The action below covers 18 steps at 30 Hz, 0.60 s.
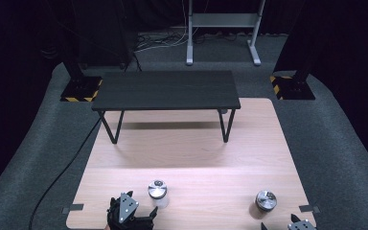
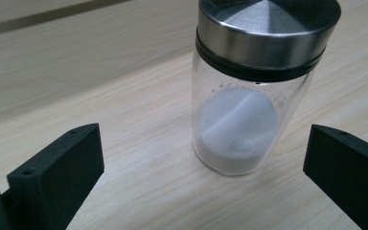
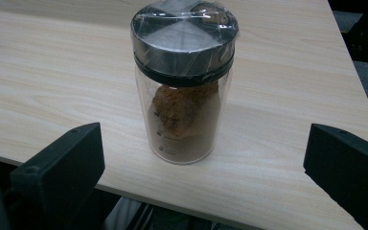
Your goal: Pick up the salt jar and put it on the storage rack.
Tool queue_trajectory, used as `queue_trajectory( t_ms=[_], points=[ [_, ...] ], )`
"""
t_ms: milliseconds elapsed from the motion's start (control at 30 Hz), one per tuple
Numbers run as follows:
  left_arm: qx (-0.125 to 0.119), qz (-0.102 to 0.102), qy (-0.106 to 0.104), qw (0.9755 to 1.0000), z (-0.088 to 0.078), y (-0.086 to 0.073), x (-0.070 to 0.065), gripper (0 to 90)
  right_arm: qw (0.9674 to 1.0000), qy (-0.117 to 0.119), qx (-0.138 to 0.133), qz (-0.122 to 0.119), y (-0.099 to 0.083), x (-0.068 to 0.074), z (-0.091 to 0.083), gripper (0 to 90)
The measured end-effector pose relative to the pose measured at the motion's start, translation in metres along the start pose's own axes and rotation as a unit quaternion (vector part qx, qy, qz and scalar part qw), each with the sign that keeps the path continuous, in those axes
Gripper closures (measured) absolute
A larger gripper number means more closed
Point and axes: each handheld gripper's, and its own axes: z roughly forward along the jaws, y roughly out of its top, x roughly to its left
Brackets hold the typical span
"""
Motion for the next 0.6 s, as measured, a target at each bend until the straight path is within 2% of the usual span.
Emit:
queue_trajectory(
  t_ms=[300, 600],
  points=[
    [0.008, -0.009, -0.002, 0.9999, 0.016, -0.002, -0.001, 0.0, 1.0000, 0.002, 0.001, -0.009, 0.000, 0.000, 0.001, 0.0],
    [0.007, 0.002, -0.011, 0.9999, 0.034, 0.003, -0.005, 0.0, 0.9999, 0.009, 0.005, -0.006, -0.002, -0.001, 0.005, 0.0]
  ],
)
